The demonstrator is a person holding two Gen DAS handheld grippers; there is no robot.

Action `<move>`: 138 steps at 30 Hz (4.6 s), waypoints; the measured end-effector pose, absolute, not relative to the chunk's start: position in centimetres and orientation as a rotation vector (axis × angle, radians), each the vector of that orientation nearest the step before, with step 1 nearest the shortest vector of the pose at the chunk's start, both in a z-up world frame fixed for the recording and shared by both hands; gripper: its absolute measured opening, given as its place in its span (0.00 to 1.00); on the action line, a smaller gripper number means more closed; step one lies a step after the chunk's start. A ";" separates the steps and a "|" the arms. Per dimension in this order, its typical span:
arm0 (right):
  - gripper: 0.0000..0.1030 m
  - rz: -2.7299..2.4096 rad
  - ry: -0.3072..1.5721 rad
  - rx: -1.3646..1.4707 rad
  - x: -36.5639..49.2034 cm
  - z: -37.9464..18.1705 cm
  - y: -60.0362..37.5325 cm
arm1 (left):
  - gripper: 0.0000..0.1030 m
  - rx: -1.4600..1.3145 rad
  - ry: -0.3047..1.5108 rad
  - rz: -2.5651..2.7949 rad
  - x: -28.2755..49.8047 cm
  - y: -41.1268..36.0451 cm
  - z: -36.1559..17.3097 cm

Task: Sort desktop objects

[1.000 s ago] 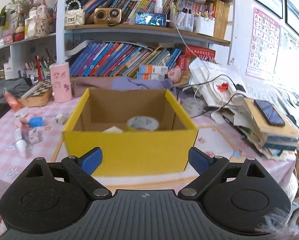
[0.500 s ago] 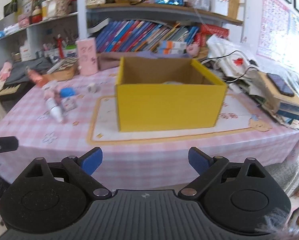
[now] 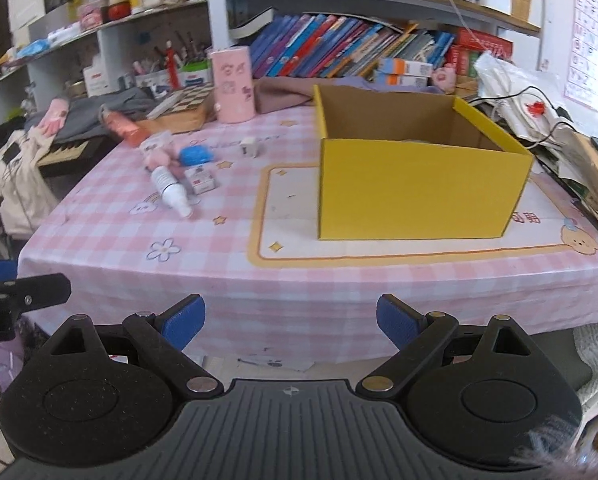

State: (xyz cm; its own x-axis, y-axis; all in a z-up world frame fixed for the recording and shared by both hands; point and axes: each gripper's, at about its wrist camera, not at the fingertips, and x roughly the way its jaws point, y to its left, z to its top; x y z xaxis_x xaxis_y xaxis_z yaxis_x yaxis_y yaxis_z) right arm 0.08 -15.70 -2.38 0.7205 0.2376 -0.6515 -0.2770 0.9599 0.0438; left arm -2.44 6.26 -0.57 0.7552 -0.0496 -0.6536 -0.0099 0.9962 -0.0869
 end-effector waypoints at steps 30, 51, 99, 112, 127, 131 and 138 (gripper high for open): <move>0.80 0.492 0.689 -0.167 5.3 -2.5 -10.1 | 0.85 -0.138 0.711 0.118 1.8 9.4 -0.4; 0.53 0.637 0.721 -0.151 17.2 -2.3 -5.9 | 0.85 -0.179 0.726 0.280 8.6 10.6 -0.4; 0.28 0.580 0.930 -0.290 27.8 -7.9 -3.1 | 0.48 -0.210 0.901 0.132 23.4 8.0 -6.6; 0.27 0.611 0.894 -0.320 27.6 -8.0 -2.9 | 0.34 -0.185 0.911 0.098 23.4 8.7 -7.3; 0.27 0.595 0.802 -0.173 25.5 -3.4 -5.9 | 0.30 -0.386 0.813 0.079 17.3 12.1 -3.1; 0.27 0.593 0.761 -0.153 24.3 -1.9 -6.5 | 0.31 -0.412 0.762 0.067 16.1 12.4 -1.6; 0.27 0.587 0.719 -0.150 22.0 -0.6 -7.0 | 0.31 -0.412 0.699 0.034 14.6 12.5 0.4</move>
